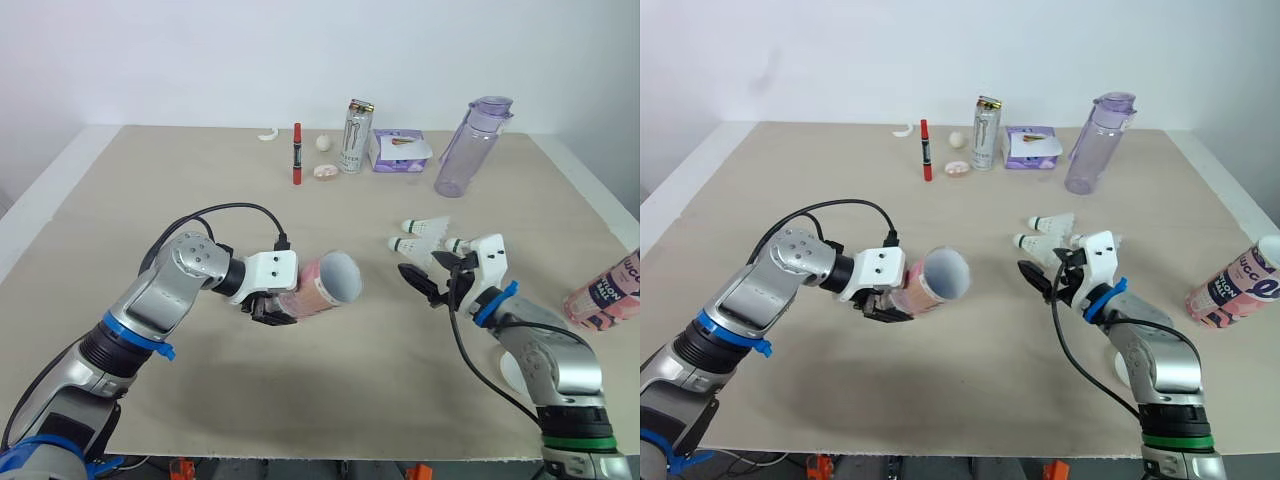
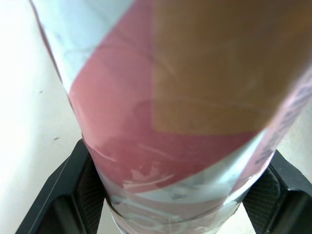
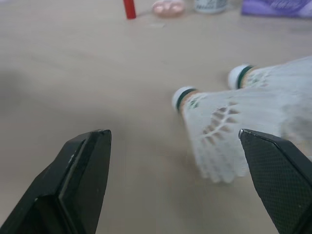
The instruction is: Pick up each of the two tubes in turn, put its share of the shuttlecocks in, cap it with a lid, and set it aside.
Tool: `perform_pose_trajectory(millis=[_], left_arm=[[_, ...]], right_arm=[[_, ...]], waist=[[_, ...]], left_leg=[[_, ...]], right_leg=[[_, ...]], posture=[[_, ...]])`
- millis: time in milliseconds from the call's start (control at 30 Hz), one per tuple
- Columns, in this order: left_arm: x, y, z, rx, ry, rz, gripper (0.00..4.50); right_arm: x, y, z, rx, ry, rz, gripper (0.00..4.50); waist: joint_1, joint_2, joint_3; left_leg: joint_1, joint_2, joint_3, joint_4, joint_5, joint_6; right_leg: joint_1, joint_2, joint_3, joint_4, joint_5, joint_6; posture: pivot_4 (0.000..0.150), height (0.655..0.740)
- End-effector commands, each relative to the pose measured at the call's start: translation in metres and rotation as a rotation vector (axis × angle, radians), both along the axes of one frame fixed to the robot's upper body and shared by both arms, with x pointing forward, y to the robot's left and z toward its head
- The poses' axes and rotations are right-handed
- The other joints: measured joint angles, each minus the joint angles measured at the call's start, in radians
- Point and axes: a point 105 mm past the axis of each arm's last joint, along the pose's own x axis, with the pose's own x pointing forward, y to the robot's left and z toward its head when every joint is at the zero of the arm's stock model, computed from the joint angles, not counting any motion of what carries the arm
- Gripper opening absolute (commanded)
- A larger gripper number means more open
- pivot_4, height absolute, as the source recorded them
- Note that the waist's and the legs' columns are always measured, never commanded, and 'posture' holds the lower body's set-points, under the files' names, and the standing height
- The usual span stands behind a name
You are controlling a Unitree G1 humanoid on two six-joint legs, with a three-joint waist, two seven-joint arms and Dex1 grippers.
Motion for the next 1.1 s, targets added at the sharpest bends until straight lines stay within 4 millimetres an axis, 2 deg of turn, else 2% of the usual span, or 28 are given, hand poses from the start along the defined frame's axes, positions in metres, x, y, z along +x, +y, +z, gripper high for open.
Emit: perform_pose_trajectory(millis=[33, 200, 300, 333, 467, 500, 533, 567, 667, 833, 900, 967, 1100], left_arm=[[-0.008, 0.001, -0.009, 0.034, 0.042, -0.007, 3.47], [-0.009, 0.000, -0.009, 0.033, 0.044, 0.000, 3.47], [-0.009, 0.000, -0.009, 0.032, 0.044, 0.004, 3.46], [-0.009, 0.001, -0.009, 0.033, 0.044, 0.006, 3.46], [-0.008, 0.002, -0.010, 0.036, 0.042, 0.013, 3.46], [-0.008, 0.002, -0.010, 0.035, 0.041, 0.015, 3.46], [-0.007, 0.002, -0.010, 0.036, 0.040, 0.016, 3.46], [-0.007, 0.002, -0.010, 0.036, 0.039, 0.017, 3.46], [-0.006, 0.002, -0.011, 0.034, 0.040, 0.019, 3.46], [-0.006, 0.002, -0.011, 0.033, 0.054, 0.021, 3.46], [-0.006, 0.002, -0.012, 0.027, 0.070, 0.026, 3.46], [-0.006, 0.003, -0.011, 0.024, 0.080, 0.029, 3.46], [-0.009, 0.002, -0.010, 0.009, 0.141, 0.039, 3.46]], right_arm=[[0.008, 0.004, 0.010, 0.011, -0.021, 0.009, 4.50], [0.019, 0.005, 0.010, 0.042, -0.005, -0.016, 4.50], [0.024, 0.006, 0.008, 0.040, 0.003, -0.024, 3.13], [0.025, 0.007, 0.008, 0.041, 0.005, -0.022, 2.40], [0.030, 0.007, 0.004, 0.048, 0.020, -0.028, 0.89], [0.031, 0.008, 0.004, 0.051, 0.021, -0.027, 0.76], [0.032, 0.010, 0.005, 0.048, 0.016, -0.017, 0.23], [0.032, 0.012, 0.005, 0.046, 0.012, -0.010, 0.02], [0.032, 0.016, 0.010, 0.046, -0.013, 0.009, 0.02], [0.011, 0.026, 0.052, -0.093, -0.225, 0.134, 0.02], [-0.005, 0.032, 0.073, -0.248, -0.360, 0.234, 0.02], [-0.017, 0.037, 0.084, -0.357, -0.450, 0.313, 0.02], [-0.066, 0.058, 0.115, -0.721, -0.700, 0.663, 0.02]], waist=[[0.000, 0.000, 0.000], [-0.002, 0.000, 0.000], [-0.002, 0.000, 0.000], [-0.002, 0.000, 0.000], [-0.002, 0.000, 0.000], [-0.002, 0.000, 0.000], [-0.003, 0.000, 0.000], [-0.003, 0.000, 0.000], [-0.006, 0.000, 0.000], [-0.007, 0.002, 0.001], [-0.006, 0.002, 0.001], [-0.007, 0.002, 0.001], [-0.007, 0.003, 0.002]], left_leg=[[0.000, 0.000, 0.000, 0.000, 0.000, 0.000], [0.000, 0.000, 0.000, 0.000, 0.000, 0.000], [0.000, 0.000, 0.000, -0.001, 0.000, 0.000], [0.000, 0.000, 0.000, -0.001, 0.000, 0.000], [0.000, 0.000, 0.000, -0.001, 0.000, 0.000], [0.000, 0.000, 0.000, -0.001, 0.000, 0.000], [0.000, 0.000, 0.000, -0.001, 0.000, 0.000], [0.000, 0.000, 0.000, -0.001, 0.000, 0.000], [0.000, 0.000, 0.000, -0.001, 0.000, 0.000], [-0.001, 0.000, 0.000, -0.001, 0.000, 0.000], [-0.001, -0.001, -0.001, -0.001, 0.000, 0.000], [-0.001, -0.001, -0.001, -0.001, 0.000, 0.000], [0.000, -0.002, -0.001, -0.002, 0.000, 0.000]], right_leg=[[0.000, 0.000, 0.000, 0.000, 0.000, 0.000], [0.000, 0.001, 0.000, 0.000, 0.001, 0.002], [-0.001, 0.001, 0.000, 0.000, 0.001, 0.003], [0.000, 0.001, 0.000, 0.000, 0.001, 0.003], [0.000, 0.001, 0.000, 0.000, 0.000, 0.004], [0.000, 0.001, 0.000, 0.000, 0.000, 0.004], [0.000, 0.001, 0.000, 0.000, 0.000, 0.004], [-0.001, 0.001, 0.000, 0.000, 0.001, 0.004], [0.000, 0.001, 0.000, 0.000, 0.001, 0.003], [0.000, 0.001, 0.001, 0.000, 0.000, 0.004], [0.000, 0.001, 0.001, 0.000, 0.000, 0.005], [0.000, 0.001, 0.002, 0.000, -0.001, 0.005], [0.000, 0.001, 0.002, 0.000, -0.001, 0.005]], posture=[[0.150, 0.7400], [0.150, 0.7400], [0.150, 0.7400], [0.150, 0.7400], [0.150, 0.7400], [0.150, 0.7400], [0.150, 0.7400], [0.150, 0.7400], [0.150, 0.7400], [0.150, 0.7400], [0.150, 0.7400], [0.150, 0.7400], [0.150, 0.7400]])
